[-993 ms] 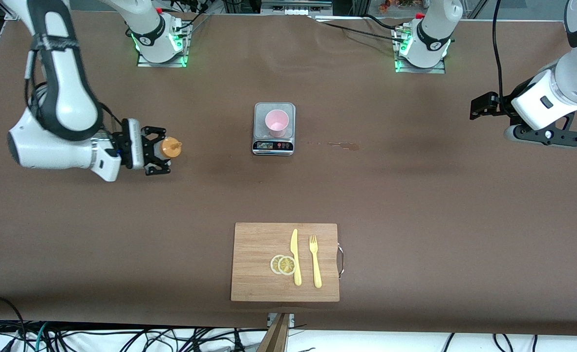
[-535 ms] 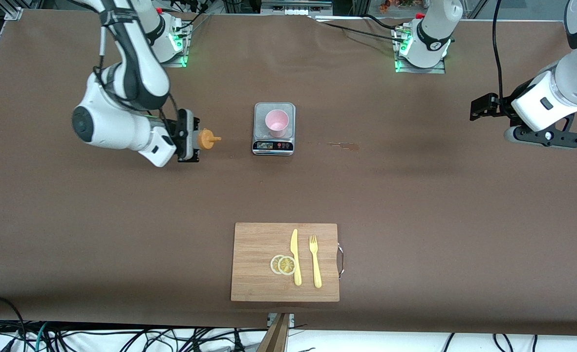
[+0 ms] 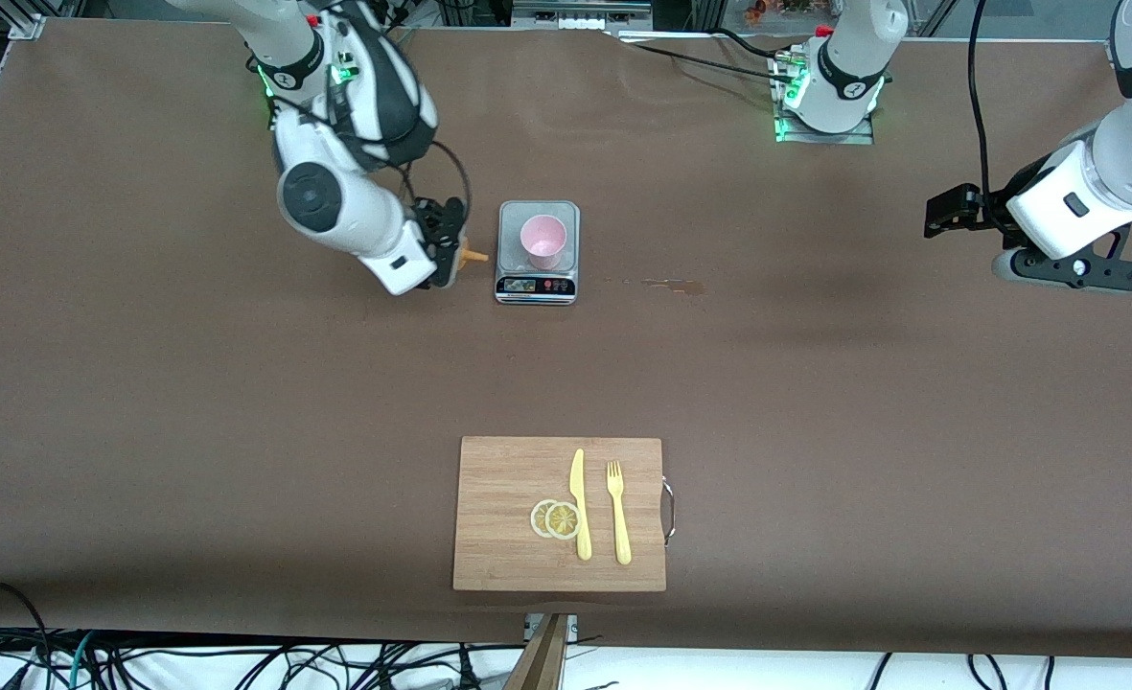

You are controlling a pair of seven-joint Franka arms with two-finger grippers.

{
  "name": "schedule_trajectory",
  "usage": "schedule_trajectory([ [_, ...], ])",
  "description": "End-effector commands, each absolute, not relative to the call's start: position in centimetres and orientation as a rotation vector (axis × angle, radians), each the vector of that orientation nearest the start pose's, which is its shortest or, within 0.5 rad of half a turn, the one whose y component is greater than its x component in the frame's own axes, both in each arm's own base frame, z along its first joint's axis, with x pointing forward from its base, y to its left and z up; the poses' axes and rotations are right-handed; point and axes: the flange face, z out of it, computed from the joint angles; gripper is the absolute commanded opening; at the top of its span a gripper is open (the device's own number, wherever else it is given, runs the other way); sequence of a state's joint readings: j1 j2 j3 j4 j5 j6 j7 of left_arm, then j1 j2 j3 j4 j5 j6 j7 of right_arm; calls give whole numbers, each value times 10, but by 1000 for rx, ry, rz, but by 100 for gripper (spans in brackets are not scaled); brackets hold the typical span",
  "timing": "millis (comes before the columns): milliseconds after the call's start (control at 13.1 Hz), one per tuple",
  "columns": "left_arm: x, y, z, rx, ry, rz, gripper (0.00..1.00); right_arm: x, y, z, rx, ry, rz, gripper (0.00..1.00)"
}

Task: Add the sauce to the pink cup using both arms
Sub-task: 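Lift the sauce bottle and carry it over the pink cup, then tilt the bottle nozzle into the pink cup with the right gripper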

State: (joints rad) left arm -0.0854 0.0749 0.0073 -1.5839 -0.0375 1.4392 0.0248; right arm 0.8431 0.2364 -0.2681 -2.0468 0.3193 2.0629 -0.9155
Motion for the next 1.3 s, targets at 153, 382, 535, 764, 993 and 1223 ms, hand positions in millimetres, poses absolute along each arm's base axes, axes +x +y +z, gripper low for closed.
schedule_trajectory([
  [153, 561, -48, 572, -3142, 156, 336, 100, 426, 364, 330, -2464, -1733, 285, 5],
  [382, 561, -48, 572, -3142, 156, 335, 100, 413, 385, 335, -2556, -1743, 328, 5],
  [535, 561, -48, 572, -3142, 156, 336, 100, 405, 397, 340, -2590, -1765, 388, 5],
  [764, 561, -49, 571, -3142, 156, 338, 100, 399, 407, 343, -2616, -1809, 444, 5],
  [993, 561, -48, 572, -3142, 156, 336, 100, 394, 423, 342, -2653, -1841, 492, 5],
  [1223, 562, -48, 571, -3142, 156, 338, 100, 391, 439, 341, -2667, -1892, 543, 5],
])
